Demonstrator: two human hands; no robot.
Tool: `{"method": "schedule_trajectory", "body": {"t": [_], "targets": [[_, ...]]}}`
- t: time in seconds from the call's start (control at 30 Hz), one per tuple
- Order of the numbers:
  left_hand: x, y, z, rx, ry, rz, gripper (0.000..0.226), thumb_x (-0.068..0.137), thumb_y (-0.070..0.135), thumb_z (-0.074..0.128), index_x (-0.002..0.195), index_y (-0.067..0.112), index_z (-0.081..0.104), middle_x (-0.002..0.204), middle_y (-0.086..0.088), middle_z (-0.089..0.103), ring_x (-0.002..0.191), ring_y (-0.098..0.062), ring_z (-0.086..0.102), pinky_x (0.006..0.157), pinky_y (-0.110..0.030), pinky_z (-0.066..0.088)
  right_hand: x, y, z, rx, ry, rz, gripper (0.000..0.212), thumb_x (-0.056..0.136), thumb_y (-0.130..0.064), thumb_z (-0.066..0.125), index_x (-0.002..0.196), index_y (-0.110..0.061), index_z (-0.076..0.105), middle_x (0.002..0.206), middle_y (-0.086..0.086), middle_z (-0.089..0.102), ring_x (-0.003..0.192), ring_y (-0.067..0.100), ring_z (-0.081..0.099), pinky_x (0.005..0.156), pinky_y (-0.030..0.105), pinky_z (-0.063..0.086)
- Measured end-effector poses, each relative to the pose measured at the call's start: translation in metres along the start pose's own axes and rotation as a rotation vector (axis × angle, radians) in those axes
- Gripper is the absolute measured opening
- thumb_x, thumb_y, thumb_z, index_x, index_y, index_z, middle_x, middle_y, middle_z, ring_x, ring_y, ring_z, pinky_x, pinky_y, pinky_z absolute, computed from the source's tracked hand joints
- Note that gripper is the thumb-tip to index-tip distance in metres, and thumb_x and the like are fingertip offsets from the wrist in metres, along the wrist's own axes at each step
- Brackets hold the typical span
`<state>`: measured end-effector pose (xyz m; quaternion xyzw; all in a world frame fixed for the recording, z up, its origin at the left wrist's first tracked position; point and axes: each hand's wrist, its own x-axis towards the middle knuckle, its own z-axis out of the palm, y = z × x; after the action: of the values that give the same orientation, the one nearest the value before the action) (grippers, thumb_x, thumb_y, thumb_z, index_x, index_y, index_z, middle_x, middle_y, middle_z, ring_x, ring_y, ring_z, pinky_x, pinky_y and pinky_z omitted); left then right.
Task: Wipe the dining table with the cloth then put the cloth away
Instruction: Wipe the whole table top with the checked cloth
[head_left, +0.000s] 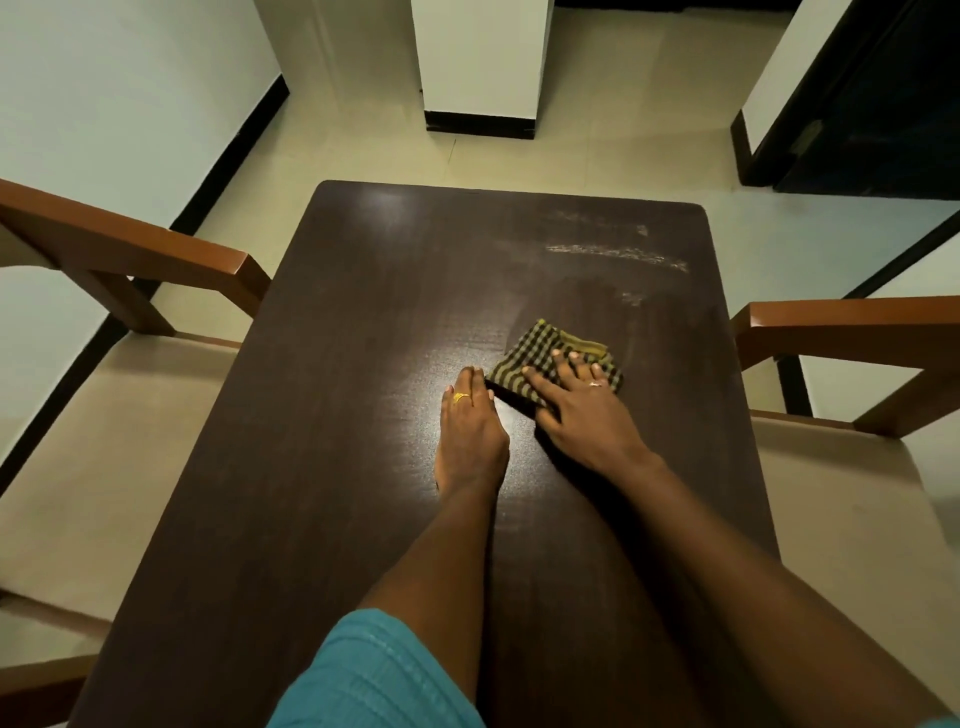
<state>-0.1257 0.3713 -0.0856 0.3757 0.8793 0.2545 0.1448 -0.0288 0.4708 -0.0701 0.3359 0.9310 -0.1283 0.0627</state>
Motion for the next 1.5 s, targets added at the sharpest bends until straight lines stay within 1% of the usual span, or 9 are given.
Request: {"method": "schedule_trajectory", "body": {"t": [0.17,0.3,0.4,0.6,0.8,1.0,1.17,1.27,1.5], "targets": [[0.004,0.004,0.001,0.026,-0.001,0.020,0.044,0.101,0.016,0.025,0.143,0.004,0.026,0.150,-0.012,0.029,0.137,-0.026,0.027,0.116,-0.035,0.024,0.048,0.014,-0.013,-0.020,-0.003,0.062,0.053,0.099,-0.038,0.033,0.150,-0.030,0.019,0.159,0.014,0.011,0.147,0.032,0.008,0.119,0.043,0.006],[0.006,0.001,0.004,0.077,0.004,0.033,0.044,0.101,0.017,0.024,0.142,0.004,0.029,0.149,-0.008,0.032,0.134,-0.025,0.030,0.115,-0.033,0.024,0.084,0.064,-0.033,0.006,0.008,0.266,0.054,0.099,-0.039,0.031,0.151,-0.028,0.017,0.158,0.018,0.013,0.145,0.037,0.010,0.118,0.048,0.011],[0.007,0.000,0.005,0.113,0.012,0.046,0.043,0.101,0.017,0.025,0.142,0.004,0.030,0.148,-0.007,0.033,0.133,-0.026,0.032,0.116,-0.032,0.020,0.083,0.084,-0.038,0.042,0.006,0.345,0.054,0.100,-0.037,0.032,0.151,-0.026,0.019,0.158,0.018,0.012,0.145,0.040,0.009,0.117,0.050,0.009],[0.002,0.004,0.000,0.121,-0.014,0.043,0.043,0.101,0.015,0.024,0.142,0.004,0.029,0.148,-0.008,0.033,0.136,-0.027,0.029,0.119,-0.036,0.018,0.027,0.058,-0.011,0.066,0.101,0.323,0.052,0.100,-0.032,0.035,0.150,-0.019,0.025,0.157,0.018,0.015,0.145,0.040,0.009,0.116,0.051,0.006],[0.006,0.004,0.003,0.144,-0.016,0.039,0.043,0.101,0.015,0.024,0.143,0.004,0.028,0.148,-0.008,0.033,0.135,-0.028,0.030,0.119,-0.035,0.015,-0.002,0.045,0.004,0.043,0.132,0.206,0.045,0.098,-0.032,0.037,0.138,-0.015,0.045,0.154,0.018,0.026,0.142,0.041,0.020,0.115,0.053,0.012],[0.006,0.002,0.004,0.124,-0.008,0.037,0.043,0.101,0.016,0.023,0.143,0.006,0.027,0.150,-0.007,0.031,0.139,-0.027,0.024,0.118,-0.032,0.010,0.061,0.093,-0.023,0.061,0.163,0.338,0.044,0.100,-0.030,0.036,0.141,-0.015,0.038,0.156,0.016,0.021,0.143,0.041,0.015,0.116,0.054,0.009],[0.005,0.002,0.002,0.103,0.004,0.033,0.043,0.101,0.016,0.024,0.143,0.006,0.030,0.149,-0.006,0.032,0.138,-0.024,0.025,0.117,-0.028,0.008,0.106,0.139,-0.050,0.069,0.147,0.508,0.046,0.100,-0.032,0.035,0.143,-0.017,0.032,0.156,0.017,0.020,0.141,0.049,0.010,0.111,0.065,0.004],[0.007,0.003,0.002,0.106,0.006,0.030,0.044,0.101,0.016,0.023,0.143,0.006,0.028,0.150,-0.005,0.030,0.139,-0.023,0.024,0.118,-0.028,0.009,0.126,0.161,-0.059,0.078,0.137,0.576,0.048,0.100,-0.033,0.034,0.146,-0.021,0.028,0.156,0.018,0.016,0.141,0.050,0.009,0.111,0.066,0.006],[0.007,0.001,0.004,0.117,-0.015,0.018,0.044,0.101,0.017,0.021,0.145,0.007,0.025,0.152,-0.004,0.026,0.143,-0.027,0.017,0.118,-0.031,0.003,0.160,0.160,-0.068,0.046,0.088,0.545,0.049,0.099,-0.032,0.033,0.147,-0.025,0.026,0.156,0.021,0.015,0.139,0.051,0.013,0.107,0.070,0.007]]}}
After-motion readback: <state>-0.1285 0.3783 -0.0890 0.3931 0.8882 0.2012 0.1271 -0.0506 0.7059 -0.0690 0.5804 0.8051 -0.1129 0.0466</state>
